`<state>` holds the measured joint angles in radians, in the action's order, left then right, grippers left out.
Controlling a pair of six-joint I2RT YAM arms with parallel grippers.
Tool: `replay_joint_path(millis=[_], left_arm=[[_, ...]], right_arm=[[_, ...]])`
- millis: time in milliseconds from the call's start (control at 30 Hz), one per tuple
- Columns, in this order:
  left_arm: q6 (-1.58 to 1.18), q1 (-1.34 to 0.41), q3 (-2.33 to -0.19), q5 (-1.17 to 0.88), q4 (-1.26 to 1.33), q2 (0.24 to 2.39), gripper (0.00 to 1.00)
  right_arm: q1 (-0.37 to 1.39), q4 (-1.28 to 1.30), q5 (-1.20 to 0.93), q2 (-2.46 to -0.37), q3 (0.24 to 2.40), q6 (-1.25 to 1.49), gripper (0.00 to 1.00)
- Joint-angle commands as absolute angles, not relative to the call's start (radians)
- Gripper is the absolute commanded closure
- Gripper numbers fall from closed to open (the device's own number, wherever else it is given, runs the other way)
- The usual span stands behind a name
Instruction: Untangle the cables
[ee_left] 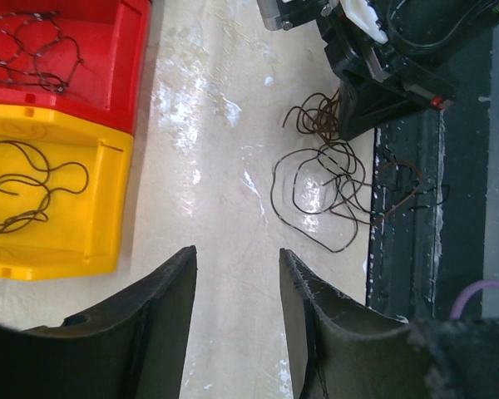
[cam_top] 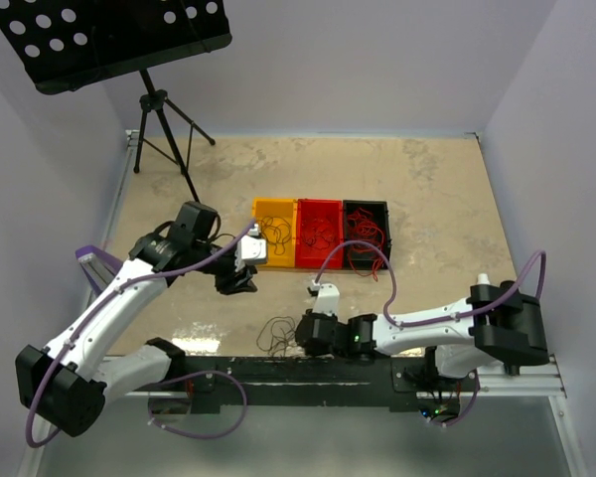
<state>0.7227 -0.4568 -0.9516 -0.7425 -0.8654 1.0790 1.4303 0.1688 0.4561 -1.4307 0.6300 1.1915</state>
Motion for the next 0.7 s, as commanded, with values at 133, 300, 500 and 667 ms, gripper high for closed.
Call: replay_joint_path(millis=[133, 300, 500, 667], left_arm=[[0.578, -0.46, -0.905, -0.83, -0.667, 1.046, 0.52], [0.577, -0.466, -0.908, -0.932, -0.683, 1.036, 0.51], [0.557, -0.466, -0.894, -1.008, -0.675, 1.016, 0.46], [0.474, -0.465, -0.815, -1.045, -0.548, 0.954, 0.44]], right_arm=[[1.379, 0.288, 0.554, -1.145, 0.802, 1.071, 1.0], [1.31, 0.311, 0.505, -1.098, 0.928, 0.936, 1.0], [1.249, 0.279, 0.433, -1.098, 0.989, 0.839, 1.0], [1.216, 0.258, 0.394, -1.1, 1.035, 0.815, 1.0]])
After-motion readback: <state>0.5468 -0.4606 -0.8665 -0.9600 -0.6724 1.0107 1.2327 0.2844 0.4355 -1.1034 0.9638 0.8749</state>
